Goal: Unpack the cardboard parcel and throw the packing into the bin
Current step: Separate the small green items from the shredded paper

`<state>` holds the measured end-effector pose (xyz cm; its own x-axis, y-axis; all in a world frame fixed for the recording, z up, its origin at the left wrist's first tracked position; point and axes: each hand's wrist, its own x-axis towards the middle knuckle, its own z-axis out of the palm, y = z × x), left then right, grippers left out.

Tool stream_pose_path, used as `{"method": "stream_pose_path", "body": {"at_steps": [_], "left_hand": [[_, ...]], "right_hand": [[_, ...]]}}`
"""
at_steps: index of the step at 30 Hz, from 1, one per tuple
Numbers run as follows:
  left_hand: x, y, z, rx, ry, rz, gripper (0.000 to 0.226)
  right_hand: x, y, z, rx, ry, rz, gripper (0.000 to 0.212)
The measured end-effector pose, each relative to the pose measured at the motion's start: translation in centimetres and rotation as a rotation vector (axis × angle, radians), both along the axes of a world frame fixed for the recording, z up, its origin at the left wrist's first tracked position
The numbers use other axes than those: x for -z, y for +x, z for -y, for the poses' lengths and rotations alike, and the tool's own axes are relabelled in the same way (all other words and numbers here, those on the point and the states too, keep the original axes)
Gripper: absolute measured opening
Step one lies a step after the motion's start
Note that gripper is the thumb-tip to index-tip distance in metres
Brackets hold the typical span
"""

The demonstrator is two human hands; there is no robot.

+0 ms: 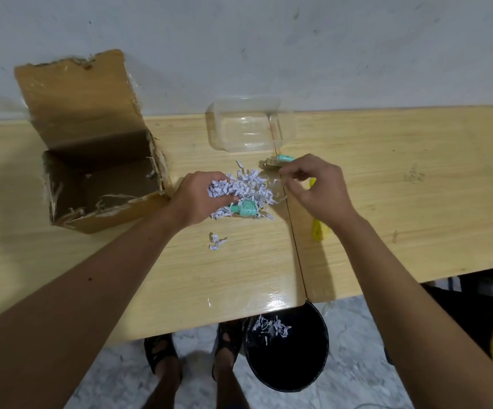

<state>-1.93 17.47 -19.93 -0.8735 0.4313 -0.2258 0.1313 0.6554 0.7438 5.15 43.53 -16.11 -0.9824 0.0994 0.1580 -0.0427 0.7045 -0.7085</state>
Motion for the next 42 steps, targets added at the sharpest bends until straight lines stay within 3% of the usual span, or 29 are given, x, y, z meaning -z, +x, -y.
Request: {"method": "stream_pose_path", "body": {"at_steps": [5,24,30,42], "left_hand": [[0.8,-0.3,0.2,-0.03,0.037,0.0,0.05],[2.3,-0.1,0.5,-0.073,0.095,0.047,0.057],[1.9,0.2,0.6,-0.035,0.144,0.046,0.043],[2.2,-0.1,0.7,-0.025,0.165,0.025,0.037]], "right_hand": [[0.3,2.6,5.2,-0.168,-0.192,0.113,0.019],[3.4,1.5,5.7,-0.193,0.089,0.2,0.037],[0.9,4.0,4.9,-0.231,0.016,0.192,0.035],[-4.3,4.3,-1.8,0.018,-0.035,0.064,0.031]]}}
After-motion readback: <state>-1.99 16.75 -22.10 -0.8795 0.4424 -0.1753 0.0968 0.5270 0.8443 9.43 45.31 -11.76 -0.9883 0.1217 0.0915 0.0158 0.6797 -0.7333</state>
